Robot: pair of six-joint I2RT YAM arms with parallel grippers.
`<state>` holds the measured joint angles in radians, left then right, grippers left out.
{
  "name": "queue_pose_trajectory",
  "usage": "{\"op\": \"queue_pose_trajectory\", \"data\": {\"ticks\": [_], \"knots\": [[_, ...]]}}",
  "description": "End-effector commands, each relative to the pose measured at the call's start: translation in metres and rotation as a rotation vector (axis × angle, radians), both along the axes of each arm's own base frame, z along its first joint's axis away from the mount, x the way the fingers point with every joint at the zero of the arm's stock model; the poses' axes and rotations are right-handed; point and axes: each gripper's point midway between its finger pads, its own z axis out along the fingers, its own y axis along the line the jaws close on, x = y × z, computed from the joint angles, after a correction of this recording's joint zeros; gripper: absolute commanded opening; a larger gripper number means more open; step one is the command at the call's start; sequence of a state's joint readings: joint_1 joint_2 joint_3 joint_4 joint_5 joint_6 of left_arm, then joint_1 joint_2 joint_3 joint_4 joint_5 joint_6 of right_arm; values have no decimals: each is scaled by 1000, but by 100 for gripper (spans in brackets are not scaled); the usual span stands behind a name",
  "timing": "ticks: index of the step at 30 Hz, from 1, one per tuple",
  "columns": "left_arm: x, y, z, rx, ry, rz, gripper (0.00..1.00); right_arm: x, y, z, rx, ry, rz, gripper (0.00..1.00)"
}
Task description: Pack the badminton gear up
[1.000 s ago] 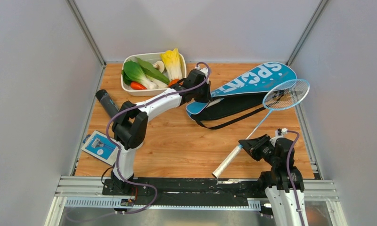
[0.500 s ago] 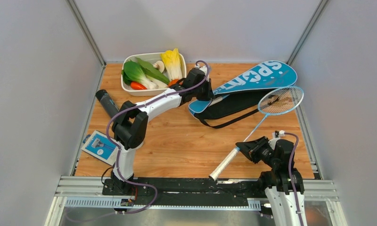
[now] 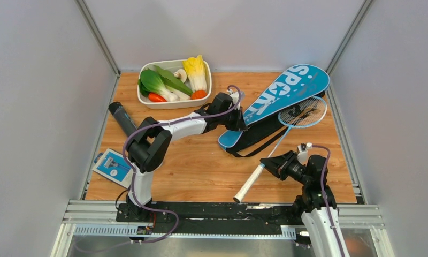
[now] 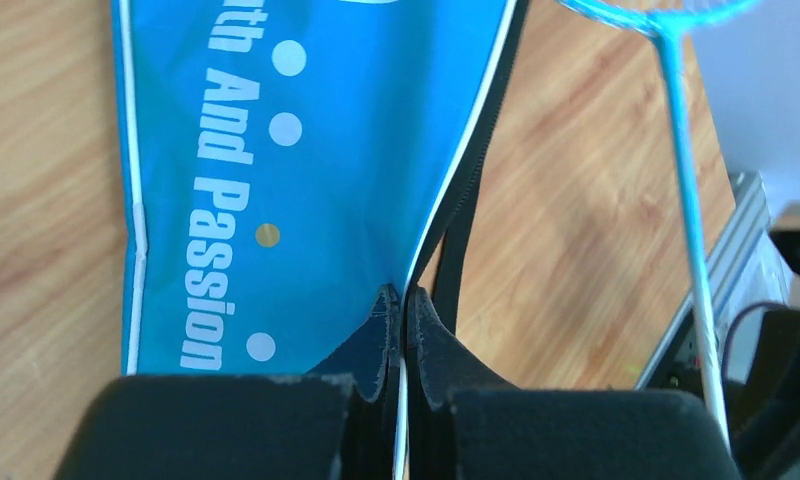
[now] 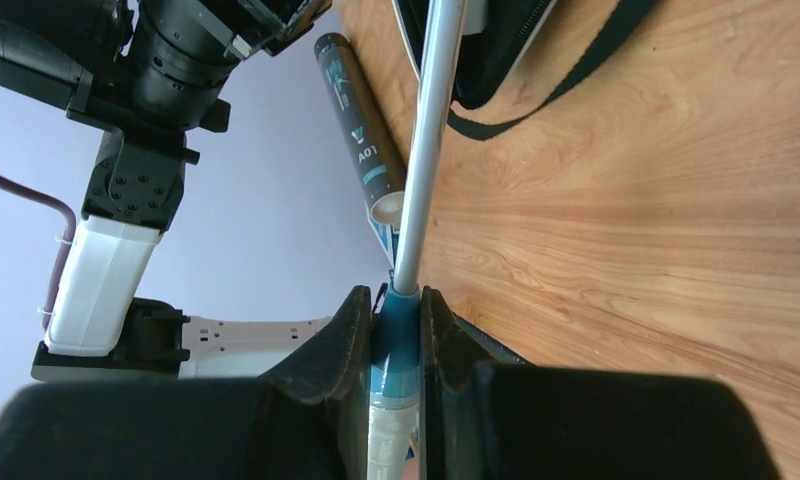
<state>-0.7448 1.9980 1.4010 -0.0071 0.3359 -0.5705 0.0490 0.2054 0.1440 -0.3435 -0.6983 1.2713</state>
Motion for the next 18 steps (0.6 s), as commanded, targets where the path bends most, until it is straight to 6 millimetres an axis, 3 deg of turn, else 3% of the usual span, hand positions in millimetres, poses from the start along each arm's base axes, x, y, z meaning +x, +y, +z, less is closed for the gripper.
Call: {"op": "queue_pose_trajectory", "data": {"ticks": [1,11,18], "knots": [[-14,-12,69,-146,-173,-123,0,2,11,42,-16,-222,131,0],[-35,-9,72,-153,-199,-241,0,2,17,20,-87,-193,258,0],[-58,-3,67,-167,-201,-327,0,40,2,20,-187,-245,116,0]]}}
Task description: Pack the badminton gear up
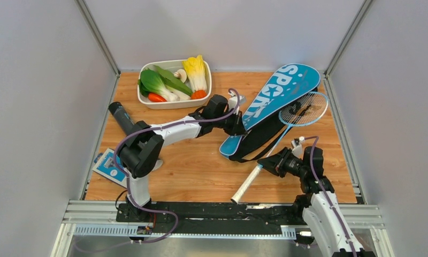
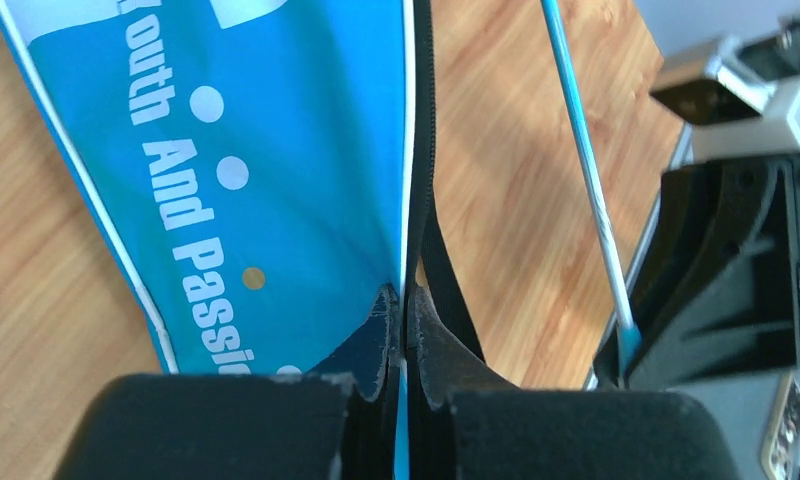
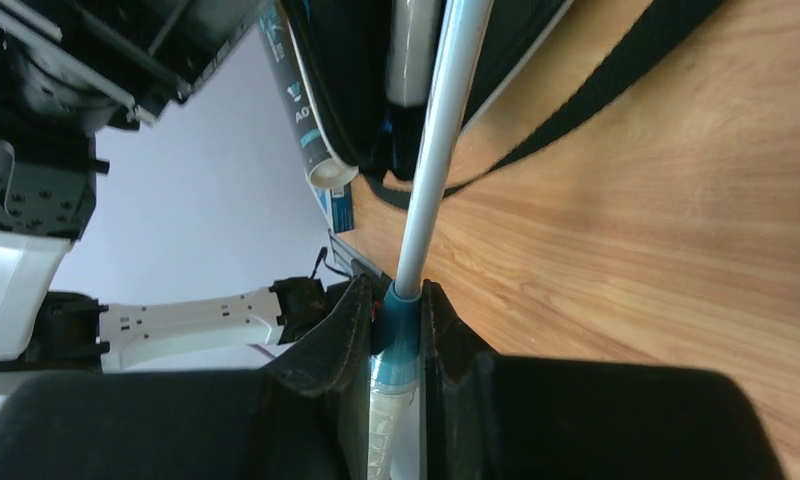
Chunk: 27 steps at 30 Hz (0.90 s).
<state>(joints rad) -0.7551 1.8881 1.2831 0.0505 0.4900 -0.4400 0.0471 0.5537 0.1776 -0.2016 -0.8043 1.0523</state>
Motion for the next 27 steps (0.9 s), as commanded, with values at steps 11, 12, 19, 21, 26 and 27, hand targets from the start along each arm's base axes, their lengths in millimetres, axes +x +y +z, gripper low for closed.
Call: {"op": "queue_pose_trajectory", "data": {"ticks": [11,12,19,21,26,27], "knots": [[-37,3,27,-92,-117,-202,0,62,3,39,-82,-248,128,0],[-38,3,27,-91,-121,-208,0,63,3,37,-81,-242,140,0],[-46,6,30,-103,-135,-240,0,100,-33,30,-174,-278,22,0],[-49,7,32,-115,-126,-248,0,111,-36,32,-189,-298,-8,0],[-58,8,31,-134,-108,-268,0,130,-35,41,-99,-329,-69,0],[-61,8,30,-138,-102,-273,0,134,-34,44,-78,-342,-74,0]]}}
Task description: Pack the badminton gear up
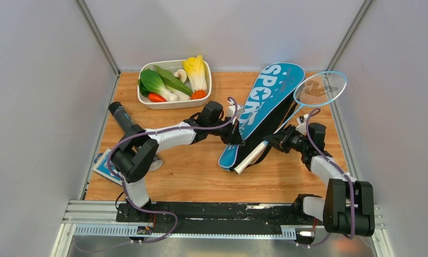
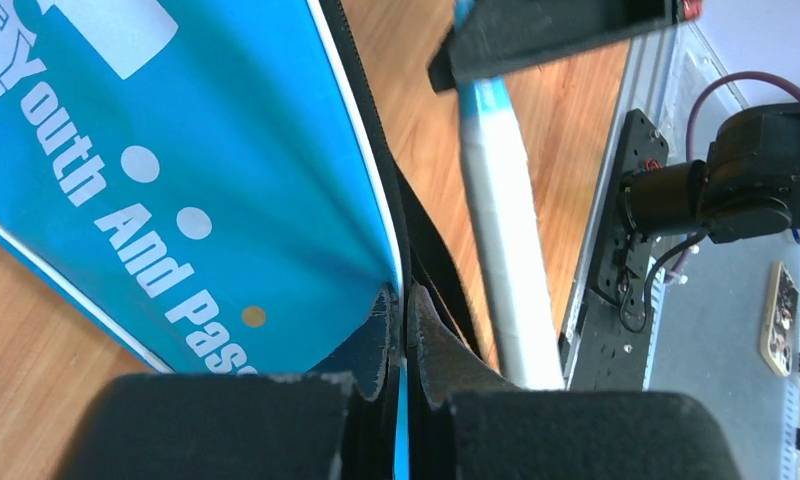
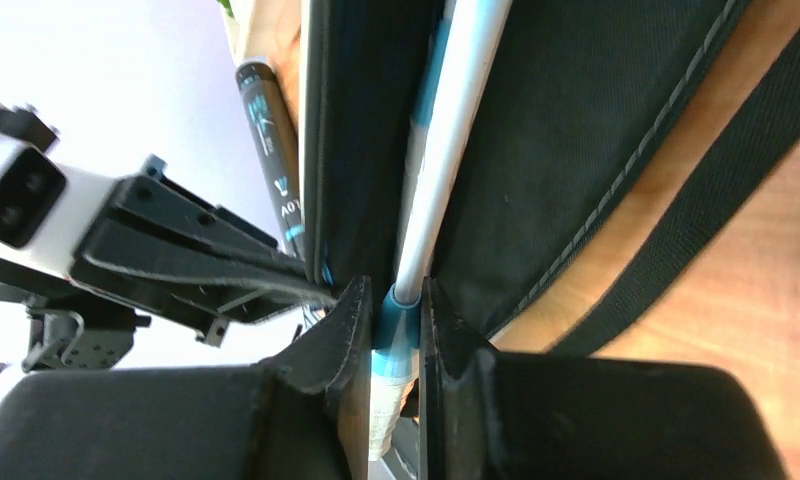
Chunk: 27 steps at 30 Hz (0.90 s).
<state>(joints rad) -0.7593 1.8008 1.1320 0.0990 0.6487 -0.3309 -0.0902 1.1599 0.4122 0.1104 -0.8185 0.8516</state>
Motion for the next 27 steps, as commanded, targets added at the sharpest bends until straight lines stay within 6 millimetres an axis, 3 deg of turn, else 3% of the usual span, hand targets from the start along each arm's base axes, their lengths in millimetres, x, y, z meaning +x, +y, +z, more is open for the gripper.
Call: {"op": "queue_pose_trajectory", "data": {"ticks": [1,5,8,12,19,23,27], "knots": [[-15,-8,35,-114,-65,-87,0,35,3,42,36,-256,10,0],[-15,-9,28,-94,-61,-92,0,26,27,23,40,-192,178,0],[-13,-10,28,-87,-73,-94,0,6,43,5,31,-134,273,0],[-9,-11,29,-83,-83,-86,0,-17,45,-15,45,-57,278,0],[6,-10,31,-60,-67,28,0,-18,18,1,-16,-22,-8,0],[23,-13,44,-77,-73,127,0,-37,11,13,-24,17,-72,0],[43,-14,54,-81,-102,228,0,-56,7,7,-51,59,-92,0]]}}
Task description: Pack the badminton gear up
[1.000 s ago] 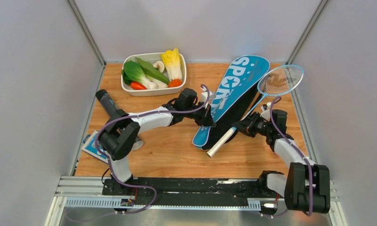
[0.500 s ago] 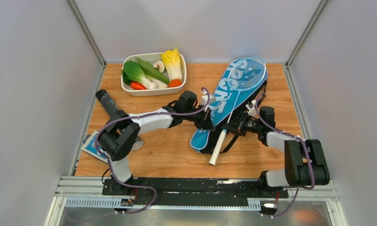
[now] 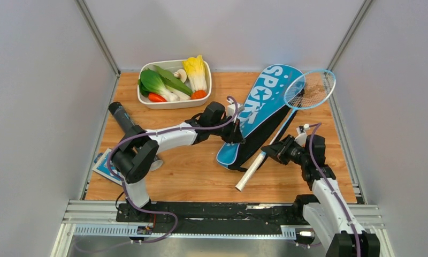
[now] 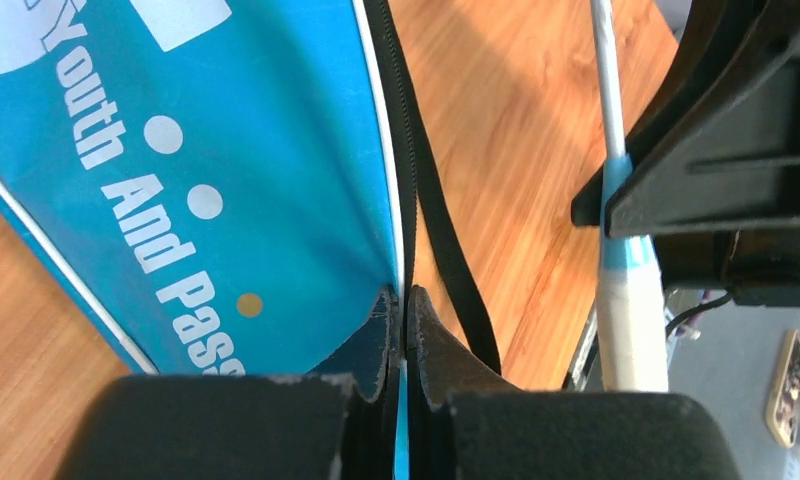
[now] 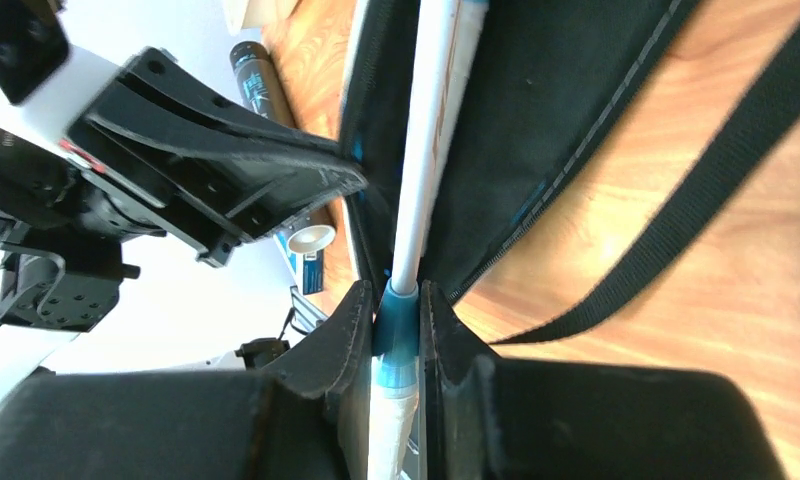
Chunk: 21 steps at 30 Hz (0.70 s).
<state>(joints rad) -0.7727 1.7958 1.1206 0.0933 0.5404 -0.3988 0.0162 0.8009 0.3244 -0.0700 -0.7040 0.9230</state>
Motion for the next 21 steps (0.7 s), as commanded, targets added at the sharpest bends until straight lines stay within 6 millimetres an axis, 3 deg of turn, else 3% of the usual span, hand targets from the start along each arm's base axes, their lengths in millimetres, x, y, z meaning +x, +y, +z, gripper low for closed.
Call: {"op": "queue_pose_trajectory", "data": {"ticks": [1,6,15,21], "knots": [[39,-17,65,-123,-148,133,0,-15,-12,-14,-40,108,-88,0],[52,-24,85,-184,-154,190,0,-30,-16,-30,-53,135,-122,0],[57,-32,85,-202,-135,191,0,-55,1,-35,8,164,19,0],[52,-34,79,-201,-131,159,0,-58,11,-13,67,69,106,0]]}}
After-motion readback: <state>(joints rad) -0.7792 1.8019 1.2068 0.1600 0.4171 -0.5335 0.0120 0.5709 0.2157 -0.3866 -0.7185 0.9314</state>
